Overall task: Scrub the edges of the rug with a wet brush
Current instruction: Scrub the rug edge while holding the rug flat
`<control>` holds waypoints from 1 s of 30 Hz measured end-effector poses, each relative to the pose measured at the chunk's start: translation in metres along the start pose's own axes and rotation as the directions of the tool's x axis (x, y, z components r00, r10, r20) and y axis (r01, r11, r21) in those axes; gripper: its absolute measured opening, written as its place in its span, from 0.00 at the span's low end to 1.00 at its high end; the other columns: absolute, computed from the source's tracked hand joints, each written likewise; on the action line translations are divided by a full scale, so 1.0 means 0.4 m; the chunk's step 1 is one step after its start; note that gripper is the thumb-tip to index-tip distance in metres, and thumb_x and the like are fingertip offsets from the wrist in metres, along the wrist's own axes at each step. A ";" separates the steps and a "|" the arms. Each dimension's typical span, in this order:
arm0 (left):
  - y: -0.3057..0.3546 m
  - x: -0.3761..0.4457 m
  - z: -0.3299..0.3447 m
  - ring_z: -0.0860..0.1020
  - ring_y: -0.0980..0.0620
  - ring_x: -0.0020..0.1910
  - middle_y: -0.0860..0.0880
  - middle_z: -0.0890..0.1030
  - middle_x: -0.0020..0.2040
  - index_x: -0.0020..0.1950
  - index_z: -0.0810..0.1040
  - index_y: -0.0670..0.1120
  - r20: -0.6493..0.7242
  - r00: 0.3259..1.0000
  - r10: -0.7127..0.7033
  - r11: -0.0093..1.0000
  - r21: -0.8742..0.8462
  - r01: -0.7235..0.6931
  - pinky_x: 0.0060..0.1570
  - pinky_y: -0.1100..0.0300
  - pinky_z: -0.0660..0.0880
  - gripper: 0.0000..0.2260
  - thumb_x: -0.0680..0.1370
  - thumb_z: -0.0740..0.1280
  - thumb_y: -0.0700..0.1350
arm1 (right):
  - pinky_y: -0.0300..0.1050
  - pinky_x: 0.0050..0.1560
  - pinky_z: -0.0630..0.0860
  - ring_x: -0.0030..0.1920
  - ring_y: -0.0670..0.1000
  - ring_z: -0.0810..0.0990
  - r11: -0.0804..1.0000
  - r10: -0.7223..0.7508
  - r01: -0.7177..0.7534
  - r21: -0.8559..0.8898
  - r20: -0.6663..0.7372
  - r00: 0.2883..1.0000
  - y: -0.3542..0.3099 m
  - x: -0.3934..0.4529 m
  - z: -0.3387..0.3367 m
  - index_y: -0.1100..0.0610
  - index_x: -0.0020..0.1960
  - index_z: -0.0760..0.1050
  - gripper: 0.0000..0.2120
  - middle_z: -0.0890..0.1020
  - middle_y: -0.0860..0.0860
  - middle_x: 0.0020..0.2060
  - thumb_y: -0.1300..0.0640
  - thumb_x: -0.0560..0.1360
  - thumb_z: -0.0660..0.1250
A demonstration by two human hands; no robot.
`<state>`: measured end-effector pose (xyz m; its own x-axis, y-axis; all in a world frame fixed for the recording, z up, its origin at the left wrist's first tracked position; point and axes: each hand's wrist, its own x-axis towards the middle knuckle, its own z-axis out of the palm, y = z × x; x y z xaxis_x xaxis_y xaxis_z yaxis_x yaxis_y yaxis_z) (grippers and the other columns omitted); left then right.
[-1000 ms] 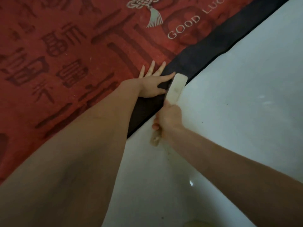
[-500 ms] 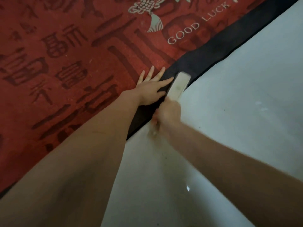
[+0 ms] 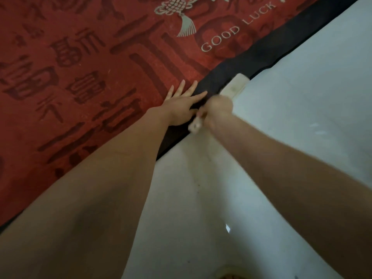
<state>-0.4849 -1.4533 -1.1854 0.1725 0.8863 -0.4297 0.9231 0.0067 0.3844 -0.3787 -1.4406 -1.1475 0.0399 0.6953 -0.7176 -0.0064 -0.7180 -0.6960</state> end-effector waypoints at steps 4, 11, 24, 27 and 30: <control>-0.002 -0.024 0.005 0.40 0.46 0.79 0.49 0.42 0.81 0.81 0.50 0.53 -0.038 0.999 -0.015 0.995 -0.098 0.011 0.75 0.50 0.39 0.27 0.84 0.57 0.43 | 0.39 0.27 0.71 0.25 0.51 0.75 0.934 -0.207 0.187 -0.305 -0.033 0.978 -0.027 0.057 -0.032 0.61 0.53 0.74 0.17 0.75 0.55 0.31 0.49 0.83 0.52; -0.035 -0.067 0.018 0.53 0.50 0.79 0.46 0.59 0.79 0.76 0.65 0.45 -0.293 0.948 -0.121 0.928 -0.373 0.003 0.71 0.67 0.47 0.20 0.84 0.56 0.38 | 0.49 0.40 0.62 0.41 0.63 0.79 -0.428 -0.590 0.421 -0.799 0.601 0.540 -0.030 0.090 -0.220 0.63 0.38 0.79 0.33 0.81 0.63 0.37 0.45 0.80 0.42; -0.046 -0.033 -0.004 0.35 0.41 0.77 0.47 0.38 0.80 0.80 0.47 0.55 0.032 0.999 0.009 0.999 -0.042 -0.008 0.75 0.50 0.37 0.29 0.84 0.59 0.45 | 0.38 0.27 0.59 0.18 0.56 0.72 -0.770 -0.363 0.478 -0.421 0.907 0.214 -0.128 0.202 -0.158 0.61 0.22 0.75 0.25 0.73 0.58 0.18 0.57 0.75 0.54; -0.040 -0.036 -0.006 0.36 0.42 0.78 0.47 0.38 0.80 0.80 0.43 0.52 0.019 1.000 0.001 1.000 -0.030 0.000 0.75 0.52 0.38 0.31 0.83 0.59 0.44 | 0.37 0.26 0.59 0.16 0.53 0.70 -0.774 -0.381 0.511 -0.375 0.919 0.097 -0.040 0.139 -0.116 0.59 0.21 0.74 0.24 0.71 0.56 0.16 0.57 0.74 0.55; -0.044 -0.054 0.001 0.39 0.44 0.79 0.44 0.38 0.80 0.80 0.41 0.47 -0.064 0.997 -0.047 0.999 0.014 0.048 0.76 0.54 0.42 0.34 0.83 0.60 0.46 | 0.36 0.25 0.63 0.16 0.51 0.67 -0.702 -0.224 0.708 -0.074 0.967 -0.121 0.139 0.077 -0.017 0.58 0.19 0.72 0.25 0.70 0.53 0.15 0.56 0.73 0.55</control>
<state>-0.5048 -1.4728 -1.1834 0.1068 0.9129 -0.3940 0.9349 0.0427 0.3524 -0.3711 -1.4593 -1.2081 -0.9697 0.1078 0.2195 0.1064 0.9942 -0.0179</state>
